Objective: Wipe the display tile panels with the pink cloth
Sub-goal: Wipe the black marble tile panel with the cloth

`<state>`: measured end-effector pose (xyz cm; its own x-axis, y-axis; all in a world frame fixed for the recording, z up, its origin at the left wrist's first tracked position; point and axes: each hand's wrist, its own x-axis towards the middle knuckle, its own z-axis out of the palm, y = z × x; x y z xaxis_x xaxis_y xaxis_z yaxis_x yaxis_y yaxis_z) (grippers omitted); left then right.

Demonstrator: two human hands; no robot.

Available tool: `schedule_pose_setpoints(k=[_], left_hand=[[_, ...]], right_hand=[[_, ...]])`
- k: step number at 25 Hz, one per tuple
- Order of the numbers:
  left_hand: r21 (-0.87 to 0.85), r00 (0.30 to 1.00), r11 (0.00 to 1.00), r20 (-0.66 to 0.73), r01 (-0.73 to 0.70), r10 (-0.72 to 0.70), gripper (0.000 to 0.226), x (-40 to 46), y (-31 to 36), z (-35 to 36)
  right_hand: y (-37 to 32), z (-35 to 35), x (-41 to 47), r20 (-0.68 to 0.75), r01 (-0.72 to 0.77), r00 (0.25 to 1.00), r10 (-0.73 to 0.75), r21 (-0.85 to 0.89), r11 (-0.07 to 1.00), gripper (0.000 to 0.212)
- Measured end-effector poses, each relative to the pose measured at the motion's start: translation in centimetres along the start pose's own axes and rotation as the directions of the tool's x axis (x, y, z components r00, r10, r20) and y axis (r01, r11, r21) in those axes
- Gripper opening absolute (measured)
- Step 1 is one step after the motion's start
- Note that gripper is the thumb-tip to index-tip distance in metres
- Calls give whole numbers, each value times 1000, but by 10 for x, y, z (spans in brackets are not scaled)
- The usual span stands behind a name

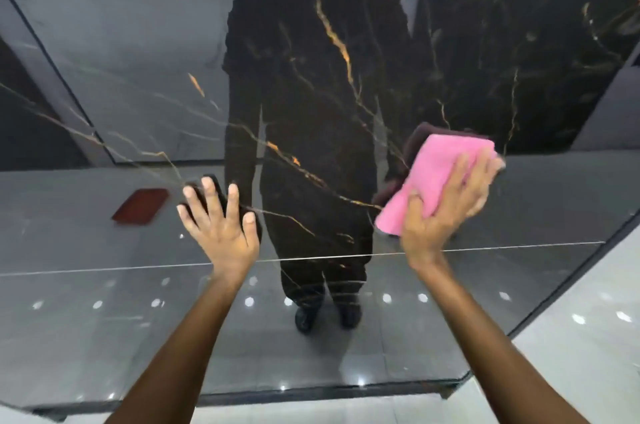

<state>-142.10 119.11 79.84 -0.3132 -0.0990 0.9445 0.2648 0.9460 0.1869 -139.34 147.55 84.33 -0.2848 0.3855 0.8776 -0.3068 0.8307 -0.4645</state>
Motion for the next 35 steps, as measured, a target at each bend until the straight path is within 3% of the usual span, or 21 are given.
schedule_pose_setpoints(k=[1, 3, 5, 6, 7, 9, 11, 12, 13, 14, 16, 17, 18, 21, 23, 25, 27, 29, 30, 32, 35], left_hand=[[8, 1000, 1000, 17, -9, 9, 54, 0, 1, -1], [8, 998, 1000, 69, -10, 10, 53, -3, 3, -6], [-64, 992, 996, 114, 63, -55, 49, -9, 0, -21], [-78, 988, 987, 85, 139, -132, 49, -11, -7, -31], [-69, 975, 973, 34, 220, -218, 51, -9, -21, -42], [-4, 950, 951, -48, 310, -310, 53, 1, -66, -61], [100, 951, 945, -40, 310, -307, 54, 13, -112, -68], [130, 956, 948, 12, 290, -294, 55, 13, -128, -68], [140, 961, 956, 61, 258, -268, 56, 11, -138, -67], [150, 969, 964, 82, 221, -235, 55, 7, -145, -66], [191, 981, 969, 88, 155, -174, 55, -2, -158, -69], [212, 986, 971, 93, 116, -138, 56, -3, -165, -70], [218, 990, 973, 98, 74, -97, 56, -3, -172, -70], [176, 998, 984, 64, -35, 24, 56, 0, -186, -63], [152, 998, 987, 32, -59, 54, 56, 3, -188, -59], [122, 997, 991, 58, -59, 52, 55, 7, -187, -62], [82, 989, 994, 132, -74, 63, 54, 5, -181, -70], [-4, 972, 998, 228, -56, 55, 51, -6, -187, -89], [-27, 969, 999, 246, -18, 24, 49, -13, -199, -102], [-17, 974, 996, 209, 88, -82, 50, -8, -246, -124], [50, 969, 977, 130, 207, -212, 48, 26, -328, -136]], right_hand=[[-27, 13, -9, -24, -25, 999, 25, 11, 1000, 82], [-81, 42, -42, 95, 285, 954, -284, 4, 958, 70], [-87, 50, -64, 279, 680, 686, -672, 85, 729, 58], [-70, 48, -64, 288, 746, 598, -748, 140, 651, 60], [-47, 41, -62, 273, 748, 585, -763, 180, 638, 64], [-11, 24, -72, 239, 615, 751, -615, 86, 784, 64], [-15, 20, -94, 210, 305, 935, -287, -59, 950, 64], [-36, 31, -105, 207, 180, 966, -154, -113, 977, 69], [-63, 48, -119, 229, 169, 964, -135, -135, 976, 73], [-94, 67, -136, 278, 281, 928, -248, -87, 956, 70], [-147, 87, -158, 364, 647, 682, -634, 103, 756, 59], [-150, 90, -157, 388, 728, 578, -718, 152, 668, 55], [-141, 88, -152, 382, 716, 585, -715, 171, 677, 52], [-105, 64, -119, 303, 289, 897, -321, 147, 946, 58], [-114, 62, -104, 133, 136, 980, -145, 78, 988, 72], [-174, 87, -108, 76, 45, 996, -51, 78, 996, 74], [-242, 117, -130, 111, 291, 949, -296, 65, 955, 68], [-262, 133, -144, 213, 591, 775, -595, 90, 802, 59], [-255, 133, -146, 228, 615, 746, -625, 121, 779, 56], [-227, 125, -152, 251, 509, 806, -536, 170, 844, 54], [-216, 110, -175, 294, 188, 938, -186, 21, 982, 68]])
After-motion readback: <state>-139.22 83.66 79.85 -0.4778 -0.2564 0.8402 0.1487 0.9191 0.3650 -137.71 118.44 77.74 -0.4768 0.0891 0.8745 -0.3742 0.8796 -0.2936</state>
